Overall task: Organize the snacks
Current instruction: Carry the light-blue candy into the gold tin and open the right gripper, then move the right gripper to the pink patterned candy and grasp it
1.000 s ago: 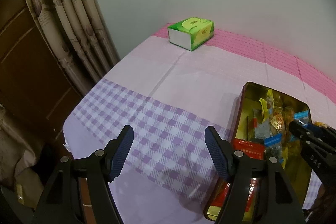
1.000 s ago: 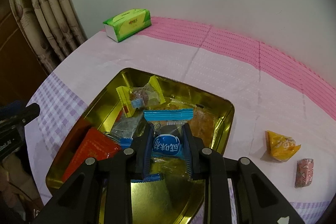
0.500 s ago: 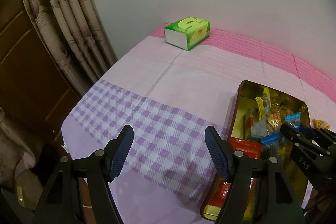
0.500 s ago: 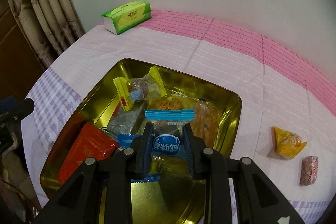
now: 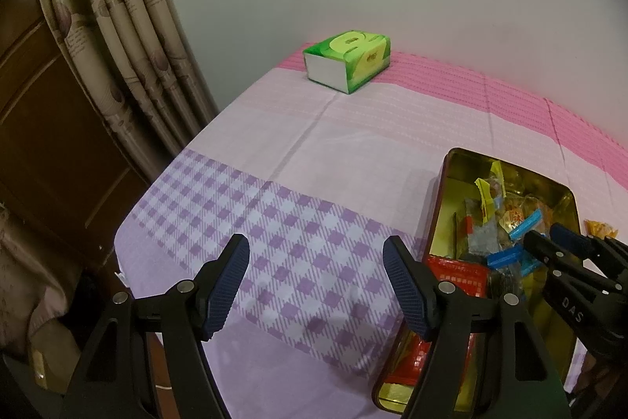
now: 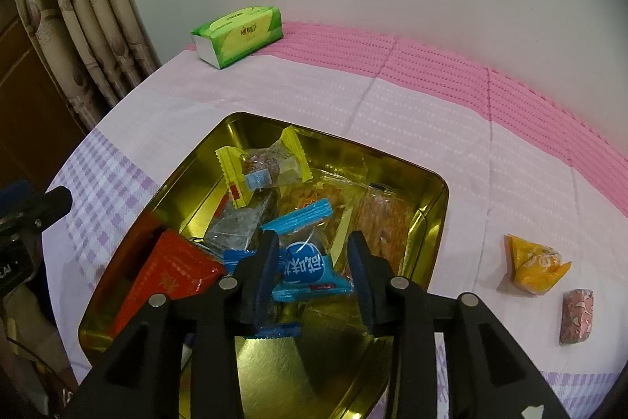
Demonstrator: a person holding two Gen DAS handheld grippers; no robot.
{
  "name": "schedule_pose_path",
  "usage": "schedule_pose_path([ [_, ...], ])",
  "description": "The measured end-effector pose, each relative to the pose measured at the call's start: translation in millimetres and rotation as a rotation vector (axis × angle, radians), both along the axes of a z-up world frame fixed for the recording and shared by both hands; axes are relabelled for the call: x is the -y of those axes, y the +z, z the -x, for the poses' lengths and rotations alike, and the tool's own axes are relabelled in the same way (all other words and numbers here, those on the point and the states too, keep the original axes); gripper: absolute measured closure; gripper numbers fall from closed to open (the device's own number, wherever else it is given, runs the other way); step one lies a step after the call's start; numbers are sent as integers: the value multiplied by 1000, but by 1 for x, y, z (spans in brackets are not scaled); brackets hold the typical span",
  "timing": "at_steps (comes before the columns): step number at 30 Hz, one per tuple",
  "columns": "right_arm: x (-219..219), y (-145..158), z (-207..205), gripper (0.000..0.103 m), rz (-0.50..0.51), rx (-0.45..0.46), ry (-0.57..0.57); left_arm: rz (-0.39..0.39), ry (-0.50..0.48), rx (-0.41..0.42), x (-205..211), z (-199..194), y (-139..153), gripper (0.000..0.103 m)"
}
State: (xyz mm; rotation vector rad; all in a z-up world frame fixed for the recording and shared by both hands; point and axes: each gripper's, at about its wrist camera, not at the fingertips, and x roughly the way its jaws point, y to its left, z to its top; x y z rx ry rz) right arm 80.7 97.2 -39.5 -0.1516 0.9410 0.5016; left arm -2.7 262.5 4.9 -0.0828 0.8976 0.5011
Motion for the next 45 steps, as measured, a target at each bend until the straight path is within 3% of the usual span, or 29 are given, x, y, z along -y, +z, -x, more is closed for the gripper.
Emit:
schedule_pose_path([
  [11, 23, 28, 13, 58, -65, 62, -6, 0, 4, -1, 1, 0, -1, 32],
  [20, 99, 44, 9, 55, -63, 109, -147, 0, 7, -7, 2, 1, -3, 32],
  [33, 223, -3, -13, 55, 72, 59, -377, 7, -41, -30, 7, -1, -9, 32],
  [41, 251, -31, -24, 55, 70, 18, -393, -18, -111, -11, 27, 0, -7, 32],
  [45, 254, -40, -29, 55, 51, 4, -381, 11, -151, -6, 44, -5, -7, 32],
])
